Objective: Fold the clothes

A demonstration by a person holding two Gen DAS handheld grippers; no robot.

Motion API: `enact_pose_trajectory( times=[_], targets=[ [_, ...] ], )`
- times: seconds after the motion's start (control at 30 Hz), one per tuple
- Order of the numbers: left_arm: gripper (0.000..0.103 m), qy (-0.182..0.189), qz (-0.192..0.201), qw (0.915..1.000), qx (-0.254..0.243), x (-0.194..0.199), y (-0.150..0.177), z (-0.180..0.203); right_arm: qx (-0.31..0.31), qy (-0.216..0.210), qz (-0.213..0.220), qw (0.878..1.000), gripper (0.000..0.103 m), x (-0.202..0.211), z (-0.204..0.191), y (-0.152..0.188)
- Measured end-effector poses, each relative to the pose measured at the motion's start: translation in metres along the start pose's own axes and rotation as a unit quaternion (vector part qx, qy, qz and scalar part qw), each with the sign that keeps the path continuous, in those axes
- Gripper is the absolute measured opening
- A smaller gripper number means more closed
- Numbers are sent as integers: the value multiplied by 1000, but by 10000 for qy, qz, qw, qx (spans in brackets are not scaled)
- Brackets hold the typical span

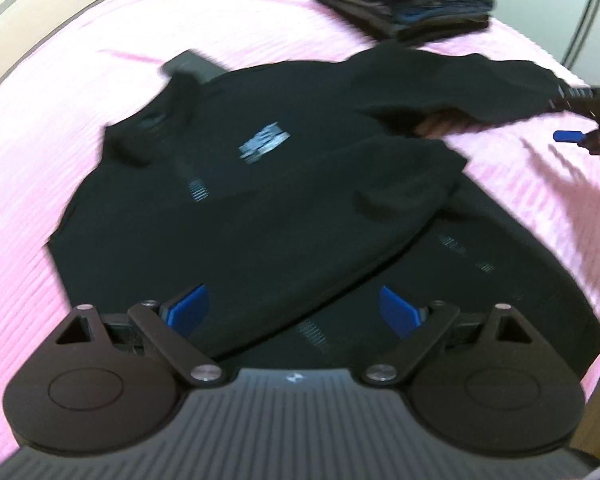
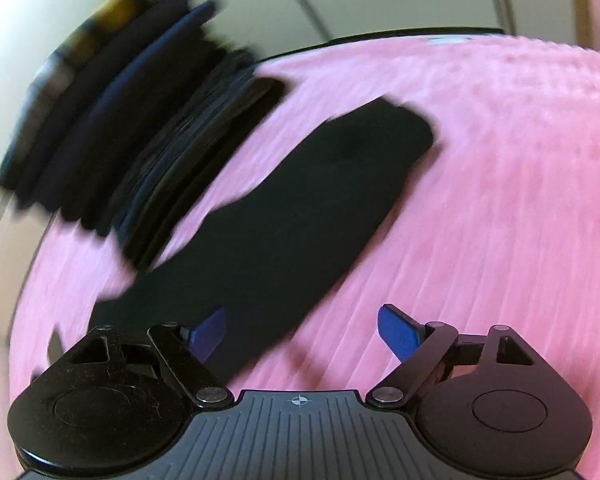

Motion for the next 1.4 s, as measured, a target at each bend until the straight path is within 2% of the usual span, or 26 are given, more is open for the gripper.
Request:
enact_pose_trajectory(
  times=[0.13,0.23,0.27,0.3,0.33,0.37,0.43,0.53,0.6,0.67,0.73,0.83,0.93,0.97,1.0,1.03,1.1,1.23,1.3,1.4],
  targets=[
    [90,206,-87,9996,-143,-14,-15,37,-423,31,142,9990,86,-24,29,-41],
    [90,220,-162,9992,-281,-23,-19,53,-671,-8,170,9976,84,-43,44,-66],
    [90,206,-195,9992,-292,-26,-19,56,-741,-30,149,9971,70,-50,46,-73],
    [90,186,-233,9991,-295,-29,-20,58,-715,2,115,9974,34,-50,44,-77],
    [90,164,-269,9990,-303,-32,-20,60,-684,36,81,9976,19,-50,42,-80],
    [90,139,-305,9989,-314,-34,-20,61,-652,71,47,9978,16,-50,39,-84],
    [90,85,-321,9988,-347,-35,-22,61,-190,98,225,9995,12,-36,15,-88],
    [90,66,-210,9994,-279,-31,-28,57,1025,-79,551,9932,11,-5,-64,-75],
    [90,38,-144,9997,-180,-25,-30,49,1777,-346,786,9803,11,16,-129,-58],
    [90,-36,-59,10000,-48,-18,-30,37,2376,-959,1005,9614,11,42,-207,-23],
    [90,-120,26,9998,126,-9,-28,21,2776,-1312,1395,9414,11,65,-277,14],
    [90,-283,109,9986,427,9,-17,-11,3215,-2244,1371,9097,12,86,-386,96],
    [90,-512,136,9964,667,36,6,-51,3692,-3085,1124,8694,12,81,-479,203],
    [90,-617,114,9953,742,45,17,-66,4129,-3204,924,8476,38,69,-503,248],
    [90,-726,82,9938,837,54,29,-83,4568,-3305,714,8228,81,58,-527,294],
    [90,-828,39,9921,947,62,43,-99,4793,-3325,514,8106,91,51,-532,325],
    [90,-1042,-89,9879,1148,77,74,-130,5206,-3348,114,7853,92,37,-540,386],
    [90,-1375,-392,9775,1552,95,135,-178,5137,-3124,-376,7982,92,42,-501,422],
    [90,-1398,-476,9729,1782,97,156,-192,5152,-2826,-552,8073,92,44,-469,424],
    [90,-1310,-528,9700,1978,90,171,-207,5086,-2245,-705,8282,92,42,-418,404]
  ],
)
Point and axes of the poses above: each gripper's, at about its wrist camera, not at the fingertips, and x roughly against the way its jaws point, z to its right, y to its underside, the point moved 8 cm from there along -x, roughly the way its jaws point, and after that the axes turned 4 degrees about z, right-handed, at the moved point
